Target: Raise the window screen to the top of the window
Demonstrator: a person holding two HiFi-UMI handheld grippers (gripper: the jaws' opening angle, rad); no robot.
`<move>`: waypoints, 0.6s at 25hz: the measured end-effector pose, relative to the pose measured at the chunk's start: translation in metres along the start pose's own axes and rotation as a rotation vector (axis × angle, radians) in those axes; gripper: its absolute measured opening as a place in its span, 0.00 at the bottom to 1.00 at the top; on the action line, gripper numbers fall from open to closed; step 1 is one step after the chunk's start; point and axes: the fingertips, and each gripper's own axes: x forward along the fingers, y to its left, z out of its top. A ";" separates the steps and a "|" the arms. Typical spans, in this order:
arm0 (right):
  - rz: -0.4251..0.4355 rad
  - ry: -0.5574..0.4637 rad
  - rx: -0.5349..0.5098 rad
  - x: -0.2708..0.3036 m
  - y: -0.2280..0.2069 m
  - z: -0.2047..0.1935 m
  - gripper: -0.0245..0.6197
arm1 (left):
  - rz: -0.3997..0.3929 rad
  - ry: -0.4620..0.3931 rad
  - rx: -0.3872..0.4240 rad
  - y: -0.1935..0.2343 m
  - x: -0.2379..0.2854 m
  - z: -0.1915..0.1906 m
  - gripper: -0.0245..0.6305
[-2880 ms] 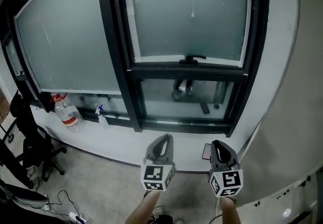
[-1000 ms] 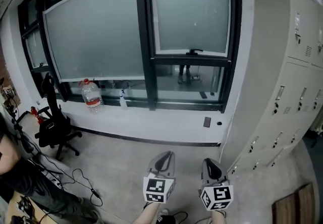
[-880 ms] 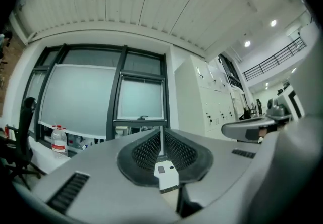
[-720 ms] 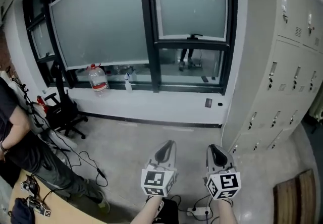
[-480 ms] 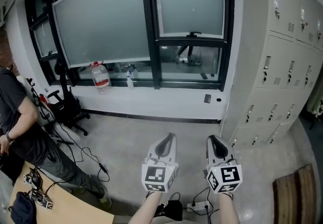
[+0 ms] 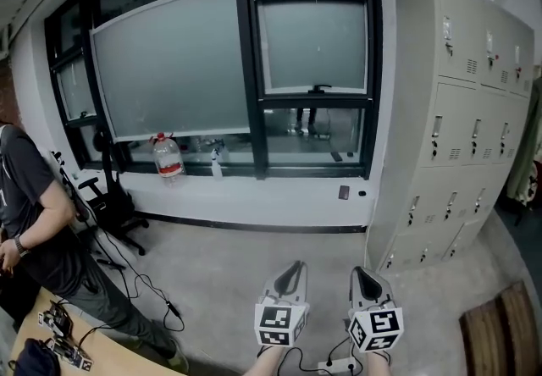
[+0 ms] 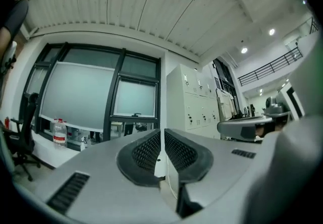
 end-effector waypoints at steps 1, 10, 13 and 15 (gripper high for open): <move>-0.008 0.000 0.002 -0.003 0.004 0.000 0.05 | 0.000 0.004 -0.014 0.001 -0.004 -0.001 0.08; -0.029 -0.028 -0.004 -0.014 0.019 0.015 0.05 | 0.001 -0.002 -0.015 0.012 -0.023 0.009 0.08; -0.025 -0.027 0.003 -0.015 0.021 0.013 0.05 | 0.001 -0.007 -0.008 0.010 -0.023 0.010 0.08; -0.023 -0.031 0.003 -0.012 0.018 0.015 0.05 | 0.001 -0.014 -0.005 0.010 -0.020 0.013 0.08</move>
